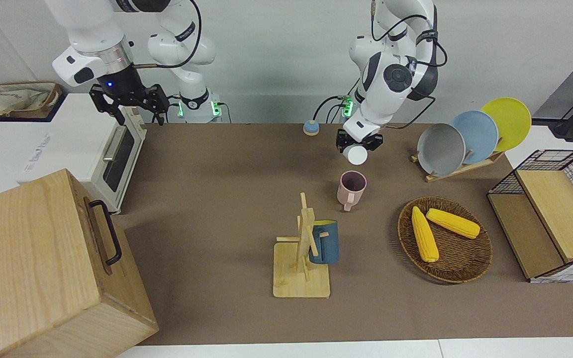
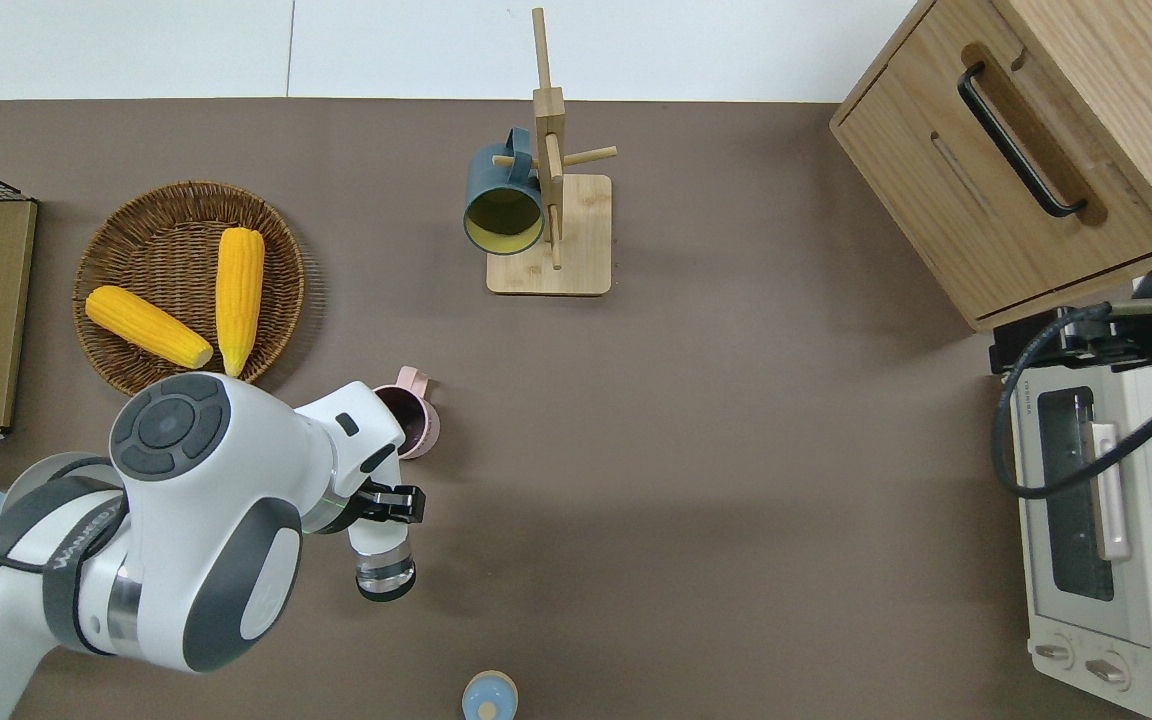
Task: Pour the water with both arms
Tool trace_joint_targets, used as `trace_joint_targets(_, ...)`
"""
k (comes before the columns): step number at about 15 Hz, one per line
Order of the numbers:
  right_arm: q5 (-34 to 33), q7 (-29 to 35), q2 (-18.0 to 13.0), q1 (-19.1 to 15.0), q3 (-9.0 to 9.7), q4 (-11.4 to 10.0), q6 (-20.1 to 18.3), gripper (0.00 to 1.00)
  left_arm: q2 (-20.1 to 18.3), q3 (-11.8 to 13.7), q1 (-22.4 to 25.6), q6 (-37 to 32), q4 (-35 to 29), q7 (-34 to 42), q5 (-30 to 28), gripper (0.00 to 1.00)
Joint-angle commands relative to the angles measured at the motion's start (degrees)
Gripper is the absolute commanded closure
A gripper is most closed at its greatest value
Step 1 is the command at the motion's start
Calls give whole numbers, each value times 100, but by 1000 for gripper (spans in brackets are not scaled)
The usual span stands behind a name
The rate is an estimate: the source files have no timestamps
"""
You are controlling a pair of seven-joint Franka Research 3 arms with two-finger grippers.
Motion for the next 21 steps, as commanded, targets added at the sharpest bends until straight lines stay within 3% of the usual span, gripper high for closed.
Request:
trace_joint_targets(1,162,-124,-117,20,53,-133,-1,11,278,-23,76,-431,503,-53,72,1000)
trace_joint_targets(3,154,-124,-108,3,53,-133,-1,11,400,-23,112,-483,590,-35,72,1000)
trace_joint_targets(9,162,-124,-108,12,53,-133,-1,11,963,-23,147,-1615,1486,-70,81,1000)
trace_joint_targets(12,162,-124,-108,12,53,-133,-1,11,1129,-23,147,-1740,1575,-79,81,1000)
trace_joint_targets(16,154,-124,-108,12,53,-133,-1,11,1095,-23,138,-2187,1777,-79,72,1000)
trace_joint_targets(21,162,-124,-108,12,53,-133,-1,11,1262,-14,156,-2267,1909,-79,81,1000)
